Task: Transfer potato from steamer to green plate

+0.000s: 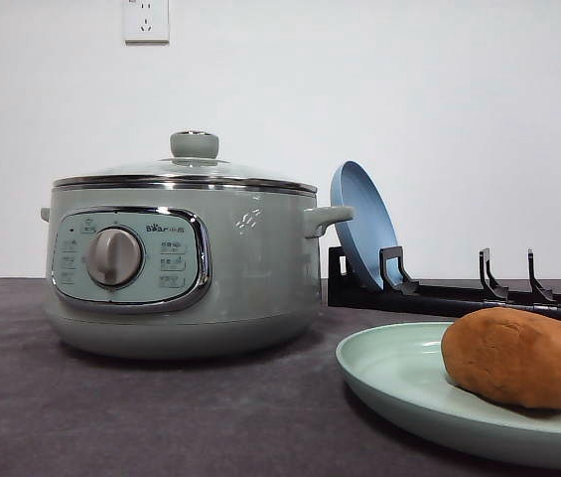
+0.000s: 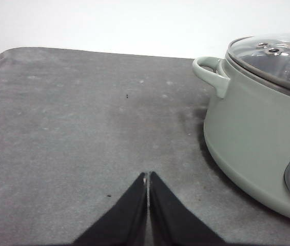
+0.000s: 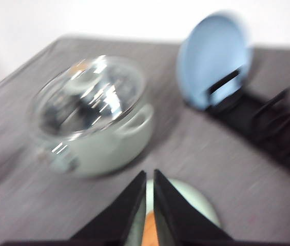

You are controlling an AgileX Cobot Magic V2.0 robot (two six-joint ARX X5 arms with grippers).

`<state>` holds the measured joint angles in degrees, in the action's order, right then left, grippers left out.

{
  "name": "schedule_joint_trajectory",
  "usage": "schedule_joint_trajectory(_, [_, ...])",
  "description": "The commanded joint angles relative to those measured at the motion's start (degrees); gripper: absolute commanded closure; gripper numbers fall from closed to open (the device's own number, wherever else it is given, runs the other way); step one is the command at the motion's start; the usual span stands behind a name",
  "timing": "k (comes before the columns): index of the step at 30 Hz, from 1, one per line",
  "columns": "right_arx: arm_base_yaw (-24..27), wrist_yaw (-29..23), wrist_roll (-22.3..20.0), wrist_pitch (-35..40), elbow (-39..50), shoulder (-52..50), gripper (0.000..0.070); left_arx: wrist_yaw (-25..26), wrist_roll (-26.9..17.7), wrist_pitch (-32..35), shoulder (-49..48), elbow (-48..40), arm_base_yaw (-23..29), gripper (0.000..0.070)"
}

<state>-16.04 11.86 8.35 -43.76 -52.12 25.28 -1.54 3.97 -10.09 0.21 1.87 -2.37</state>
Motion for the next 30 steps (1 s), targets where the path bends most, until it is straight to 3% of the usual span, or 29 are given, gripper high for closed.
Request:
schedule_joint_trajectory(1, [2.6,0.0,-3.4,6.7,4.3,-2.2,0.0686,-0.2,0.2,0.8,0.0,-1.2,0.1,0.07])
schedule_joint_trajectory(6, [9.1,-0.4,-11.7,21.7,20.9,-10.1,0.0687,-0.2,0.2,0.8,0.0,-1.2,0.1,0.07])
schedule_joint_trajectory(13, [17.0,-1.9,-11.8,35.4,40.8,-17.7,0.0687,-0.2,0.2,0.9,0.0,-1.2,0.1,0.07])
schedule_joint_trajectory(20, [18.6,-3.5,-11.2,36.0,49.0,-23.2,0.0687,-0.2,0.2,0.9,0.0,-1.2,0.1,0.07])
schedule_joint_trajectory(25, [18.5,-7.9,-6.0,35.8,51.5,-25.1,0.0687,-0.2,0.2,0.9,0.0,-1.2,0.1,0.07])
schedule_joint_trajectory(30, [17.9,-9.9,-5.3,33.4,51.5,-25.1,0.0687,-0.2,0.2,0.9,0.0,-1.2,0.1,0.07])
